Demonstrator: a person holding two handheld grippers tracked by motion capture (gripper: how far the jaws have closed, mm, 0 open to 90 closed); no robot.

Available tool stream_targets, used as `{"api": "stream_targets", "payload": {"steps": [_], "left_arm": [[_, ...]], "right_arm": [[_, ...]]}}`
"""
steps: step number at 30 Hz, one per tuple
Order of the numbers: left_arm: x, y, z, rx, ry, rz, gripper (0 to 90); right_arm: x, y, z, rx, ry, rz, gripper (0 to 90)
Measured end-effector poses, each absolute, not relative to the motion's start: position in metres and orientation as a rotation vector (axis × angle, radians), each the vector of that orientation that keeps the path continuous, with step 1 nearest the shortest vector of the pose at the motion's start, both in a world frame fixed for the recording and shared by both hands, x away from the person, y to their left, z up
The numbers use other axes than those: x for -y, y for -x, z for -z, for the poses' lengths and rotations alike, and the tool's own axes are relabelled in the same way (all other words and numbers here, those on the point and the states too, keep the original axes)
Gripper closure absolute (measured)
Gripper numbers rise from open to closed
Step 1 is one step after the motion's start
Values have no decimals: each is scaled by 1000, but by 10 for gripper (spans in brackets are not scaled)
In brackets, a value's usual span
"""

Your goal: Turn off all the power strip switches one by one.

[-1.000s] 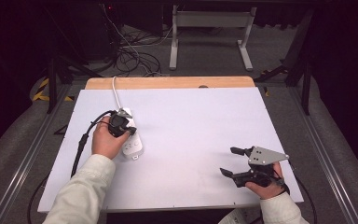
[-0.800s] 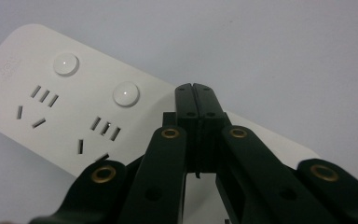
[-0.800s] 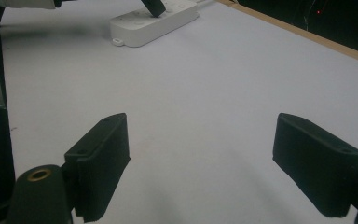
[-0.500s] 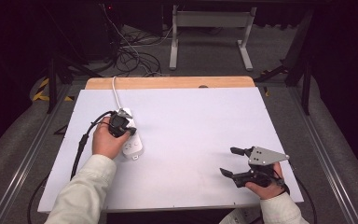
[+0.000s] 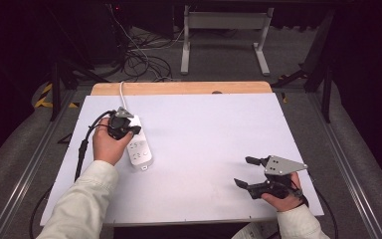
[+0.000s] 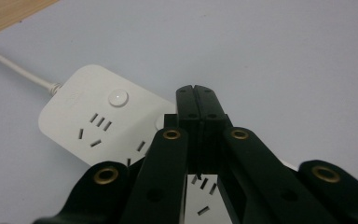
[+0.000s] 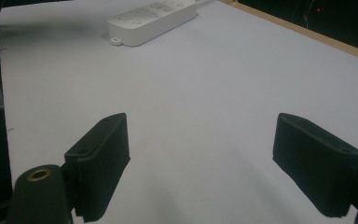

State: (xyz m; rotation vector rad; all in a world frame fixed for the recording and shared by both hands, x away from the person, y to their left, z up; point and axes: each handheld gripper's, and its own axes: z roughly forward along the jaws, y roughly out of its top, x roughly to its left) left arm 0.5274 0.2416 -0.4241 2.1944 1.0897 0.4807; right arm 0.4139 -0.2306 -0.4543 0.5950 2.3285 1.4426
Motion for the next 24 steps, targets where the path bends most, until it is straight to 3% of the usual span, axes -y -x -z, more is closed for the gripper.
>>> {"api": "stream_targets", "payload": {"steps": [24], "left_arm": [[-245,-549,447,-1128,-2197,-458,900]], "right_arm": [[230,-414,455,-2338,-591,-1429,191]]}}
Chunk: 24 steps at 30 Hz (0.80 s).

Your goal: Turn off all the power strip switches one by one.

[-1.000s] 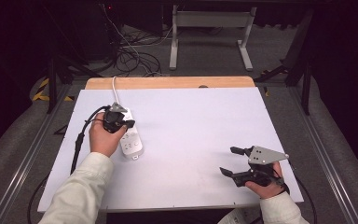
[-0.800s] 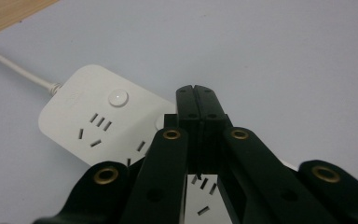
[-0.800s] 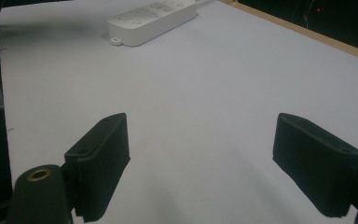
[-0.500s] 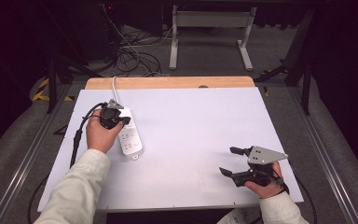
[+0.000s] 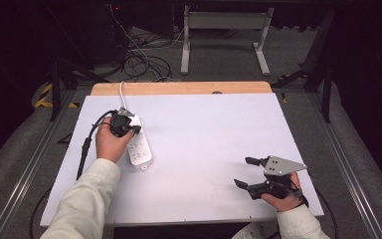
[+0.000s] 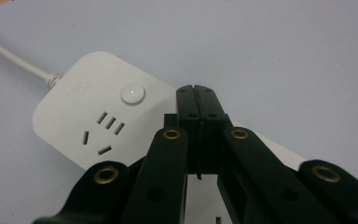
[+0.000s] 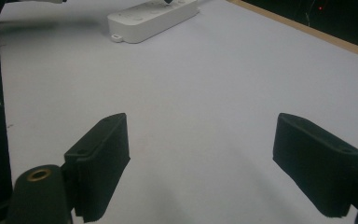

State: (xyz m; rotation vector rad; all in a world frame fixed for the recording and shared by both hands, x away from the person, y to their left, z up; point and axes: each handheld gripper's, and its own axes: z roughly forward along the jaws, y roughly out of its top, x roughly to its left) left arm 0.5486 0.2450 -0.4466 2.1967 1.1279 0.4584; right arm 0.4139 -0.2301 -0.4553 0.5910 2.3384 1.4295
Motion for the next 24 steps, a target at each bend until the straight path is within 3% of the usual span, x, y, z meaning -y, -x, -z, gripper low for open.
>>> {"api": "stream_targets", "payload": {"steps": [24], "left_arm": [[-247,-551,453,-1146,-2185,-439,900]], "right_arm": [[230,-413,456,-2342,-584,-1430,189]]}}
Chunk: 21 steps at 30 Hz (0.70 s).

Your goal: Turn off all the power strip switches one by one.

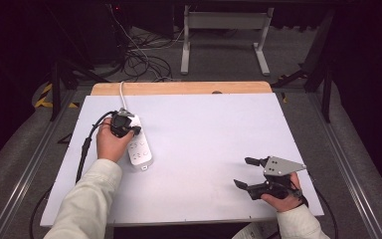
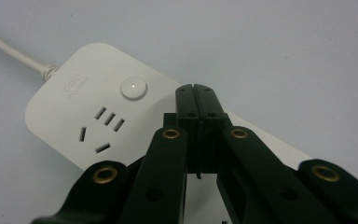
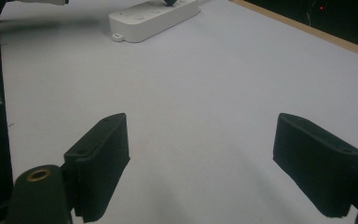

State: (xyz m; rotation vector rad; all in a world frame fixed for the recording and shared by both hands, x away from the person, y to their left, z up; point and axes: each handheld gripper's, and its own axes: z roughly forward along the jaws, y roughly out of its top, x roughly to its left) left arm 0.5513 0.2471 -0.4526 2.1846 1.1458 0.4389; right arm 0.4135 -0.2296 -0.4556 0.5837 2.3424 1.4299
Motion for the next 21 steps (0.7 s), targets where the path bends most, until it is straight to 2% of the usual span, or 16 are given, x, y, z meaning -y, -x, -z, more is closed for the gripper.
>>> {"api": "stream_targets", "payload": {"steps": [21], "left_arm": [[-243,-550,453,-1142,-2207,-474,900]], "right_arm": [[230,-413,455,-2343,-581,-1434,189]]}}
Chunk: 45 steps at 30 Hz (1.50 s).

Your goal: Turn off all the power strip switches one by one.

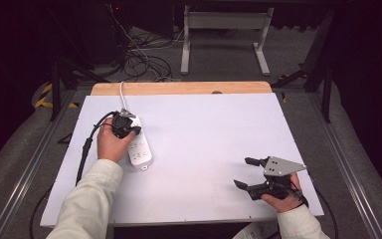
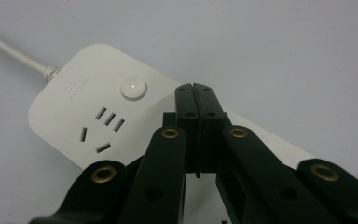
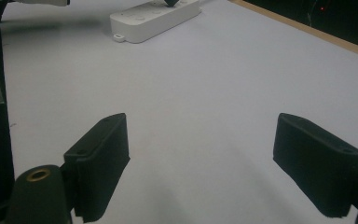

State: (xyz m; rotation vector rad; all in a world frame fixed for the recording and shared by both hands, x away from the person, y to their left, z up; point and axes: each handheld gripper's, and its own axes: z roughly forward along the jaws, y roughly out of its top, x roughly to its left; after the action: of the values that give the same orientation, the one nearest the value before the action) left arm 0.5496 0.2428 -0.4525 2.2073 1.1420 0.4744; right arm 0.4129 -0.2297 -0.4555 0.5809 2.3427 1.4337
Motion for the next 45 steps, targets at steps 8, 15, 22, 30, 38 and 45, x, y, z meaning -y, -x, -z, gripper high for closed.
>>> {"api": "stream_targets", "payload": {"steps": [8,15,22,30,38,45], "left_arm": [[-243,-550,453,-1158,-2197,-458,900],[-240,-549,453,-1153,-2220,-483,900],[-244,-551,445,-1176,-2150,-504,900],[-244,-558,423,-1136,-2120,-555,900],[-253,-567,430,-1182,-2114,-543,900],[-256,-575,442,-1201,-2139,-531,900]], "right_arm": [[230,-413,455,-2343,-581,-1434,189],[230,-412,455,-2341,-580,-1433,189],[230,-413,455,-2338,-582,-1437,188],[230,-414,456,-2343,-585,-1432,186],[231,-414,456,-2342,-587,-1437,186],[230,-414,456,-2343,-591,-1434,184]]}}
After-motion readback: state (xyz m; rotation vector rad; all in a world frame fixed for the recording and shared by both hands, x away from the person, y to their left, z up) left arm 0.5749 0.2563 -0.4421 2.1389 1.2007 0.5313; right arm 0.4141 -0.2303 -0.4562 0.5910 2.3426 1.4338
